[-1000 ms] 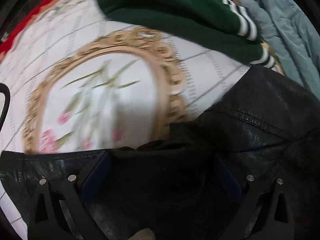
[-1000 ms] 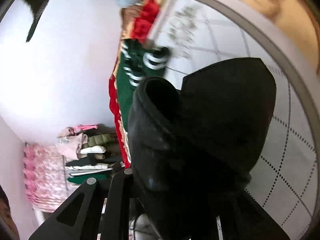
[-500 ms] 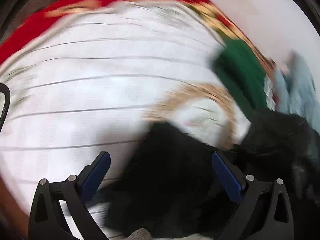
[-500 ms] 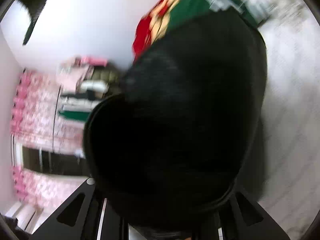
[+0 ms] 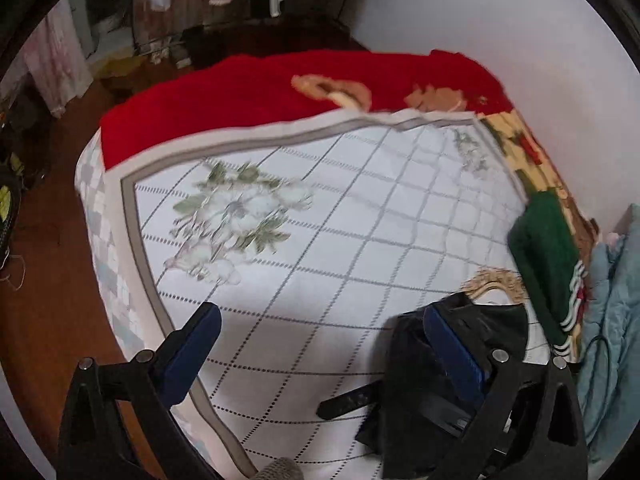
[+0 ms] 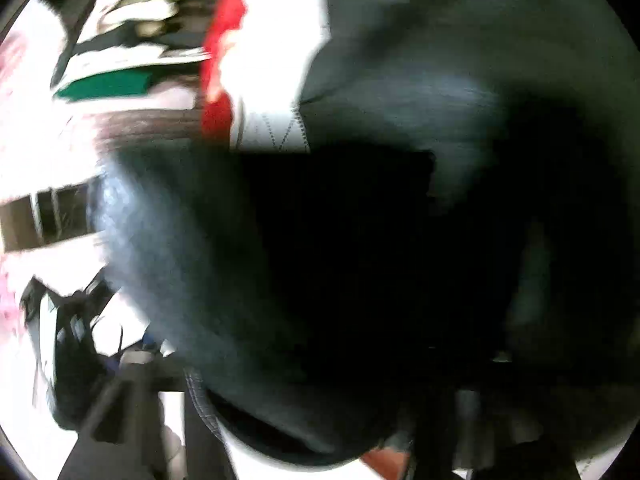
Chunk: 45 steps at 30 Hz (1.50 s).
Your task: Fold large clothes
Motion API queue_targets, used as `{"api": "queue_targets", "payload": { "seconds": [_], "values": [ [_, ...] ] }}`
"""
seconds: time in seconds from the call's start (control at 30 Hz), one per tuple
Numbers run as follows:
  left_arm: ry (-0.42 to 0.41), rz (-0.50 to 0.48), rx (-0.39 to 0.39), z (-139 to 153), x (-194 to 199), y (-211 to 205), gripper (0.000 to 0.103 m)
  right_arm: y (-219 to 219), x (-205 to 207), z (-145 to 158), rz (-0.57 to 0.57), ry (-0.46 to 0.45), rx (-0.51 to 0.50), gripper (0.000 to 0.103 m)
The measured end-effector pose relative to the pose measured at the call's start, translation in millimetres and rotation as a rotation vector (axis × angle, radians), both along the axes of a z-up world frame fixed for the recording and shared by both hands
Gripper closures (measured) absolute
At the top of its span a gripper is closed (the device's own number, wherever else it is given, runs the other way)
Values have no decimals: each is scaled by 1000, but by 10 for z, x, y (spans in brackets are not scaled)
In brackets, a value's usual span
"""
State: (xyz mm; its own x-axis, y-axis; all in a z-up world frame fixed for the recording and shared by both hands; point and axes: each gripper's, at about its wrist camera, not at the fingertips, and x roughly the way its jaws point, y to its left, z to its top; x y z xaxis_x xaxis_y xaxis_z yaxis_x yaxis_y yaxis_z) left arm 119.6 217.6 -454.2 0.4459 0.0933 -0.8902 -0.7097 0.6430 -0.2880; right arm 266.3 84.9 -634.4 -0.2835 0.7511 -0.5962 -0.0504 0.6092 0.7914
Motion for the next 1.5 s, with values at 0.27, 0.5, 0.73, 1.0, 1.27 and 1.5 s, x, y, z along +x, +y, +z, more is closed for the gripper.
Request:
{"api": "queue_targets", "payload": {
  "seconds": [0.27, 0.5, 0.73, 1.0, 1.27, 1.5],
  "values": [
    [-42, -69, -3, 150, 268, -206, 1, -894, 139, 833, -73, -35, -66, 13],
    [40, -149, 8, -243, 521, -498, 1, -892, 674, 461, 10, -126, -319, 74],
    [108, -199, 7, -502, 657, -694, 1, -547, 982, -54, 55, 19, -342, 103],
    [105, -187, 4, -527, 742, -719, 1, -799, 1237, 570, 72, -229, -333, 71],
    [158, -180, 62, -693, 817, -695, 1, -9, 1421, -121, 241, -202, -602, 88],
    [163, -122, -6, -664, 521, -771, 1, -618, 1532, 291, 139, -109, -330, 65]
  ]
}}
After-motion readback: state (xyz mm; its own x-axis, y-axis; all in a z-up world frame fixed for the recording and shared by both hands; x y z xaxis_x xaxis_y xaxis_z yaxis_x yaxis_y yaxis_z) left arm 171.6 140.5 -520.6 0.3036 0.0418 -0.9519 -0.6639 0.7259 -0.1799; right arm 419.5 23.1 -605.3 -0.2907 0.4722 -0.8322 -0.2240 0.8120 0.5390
